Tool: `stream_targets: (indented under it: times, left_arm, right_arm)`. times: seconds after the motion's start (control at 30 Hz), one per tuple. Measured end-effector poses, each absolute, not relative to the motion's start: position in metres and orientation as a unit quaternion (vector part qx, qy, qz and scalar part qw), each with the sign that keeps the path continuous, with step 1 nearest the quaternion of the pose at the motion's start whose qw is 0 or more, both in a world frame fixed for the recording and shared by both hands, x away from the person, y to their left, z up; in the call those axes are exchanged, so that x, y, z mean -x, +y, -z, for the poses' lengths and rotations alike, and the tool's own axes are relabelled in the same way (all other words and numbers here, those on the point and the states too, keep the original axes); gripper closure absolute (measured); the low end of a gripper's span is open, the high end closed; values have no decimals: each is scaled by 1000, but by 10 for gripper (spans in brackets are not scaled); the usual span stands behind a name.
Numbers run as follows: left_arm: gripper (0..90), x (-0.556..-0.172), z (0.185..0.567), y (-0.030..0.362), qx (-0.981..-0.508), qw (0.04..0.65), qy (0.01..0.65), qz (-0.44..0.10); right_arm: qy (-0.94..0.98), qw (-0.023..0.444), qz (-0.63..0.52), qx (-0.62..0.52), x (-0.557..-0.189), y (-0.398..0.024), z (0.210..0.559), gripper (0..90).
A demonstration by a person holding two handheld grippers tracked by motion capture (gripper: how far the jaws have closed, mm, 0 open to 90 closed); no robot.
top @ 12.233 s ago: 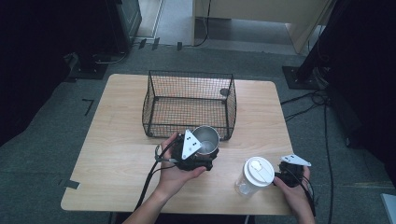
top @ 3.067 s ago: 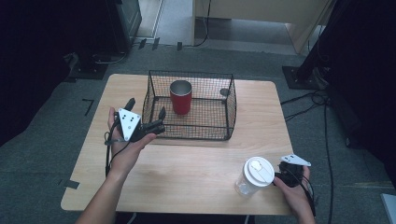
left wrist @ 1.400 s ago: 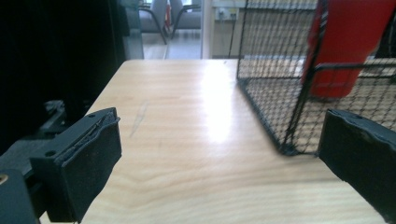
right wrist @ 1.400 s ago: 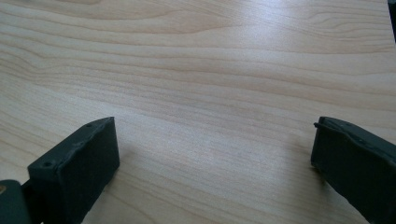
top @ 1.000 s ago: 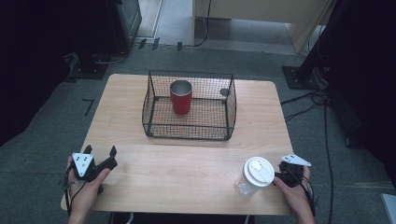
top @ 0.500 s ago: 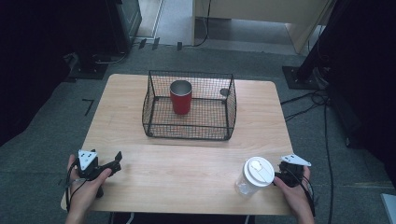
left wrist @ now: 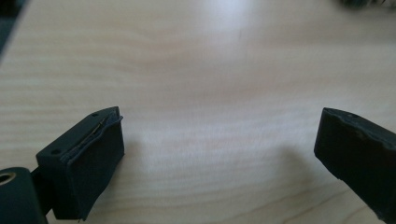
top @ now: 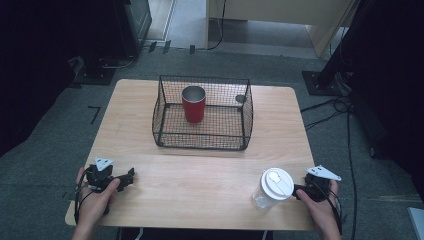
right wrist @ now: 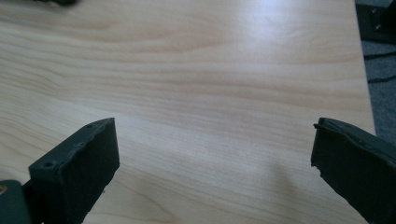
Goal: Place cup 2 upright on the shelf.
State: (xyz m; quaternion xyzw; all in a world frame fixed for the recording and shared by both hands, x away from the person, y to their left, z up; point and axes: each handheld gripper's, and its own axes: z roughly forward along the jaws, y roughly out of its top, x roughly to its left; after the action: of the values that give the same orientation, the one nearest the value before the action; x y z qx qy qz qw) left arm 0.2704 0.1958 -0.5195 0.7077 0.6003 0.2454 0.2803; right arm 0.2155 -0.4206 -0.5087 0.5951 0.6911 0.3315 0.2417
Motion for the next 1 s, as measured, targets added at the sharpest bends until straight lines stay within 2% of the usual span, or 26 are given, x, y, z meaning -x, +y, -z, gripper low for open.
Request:
stream_targets:
  times: [0.5,1.0]
  left_arm:
    - [13,-272,520,194,-713,282,595,-242]
    - [14,-272,520,194,-713,282,595,-242]
  right_arm:
    - [706,245,-337,-572,-192,-415,483,11]
    - [738,220,-364,-523,-162,-413,472,11]
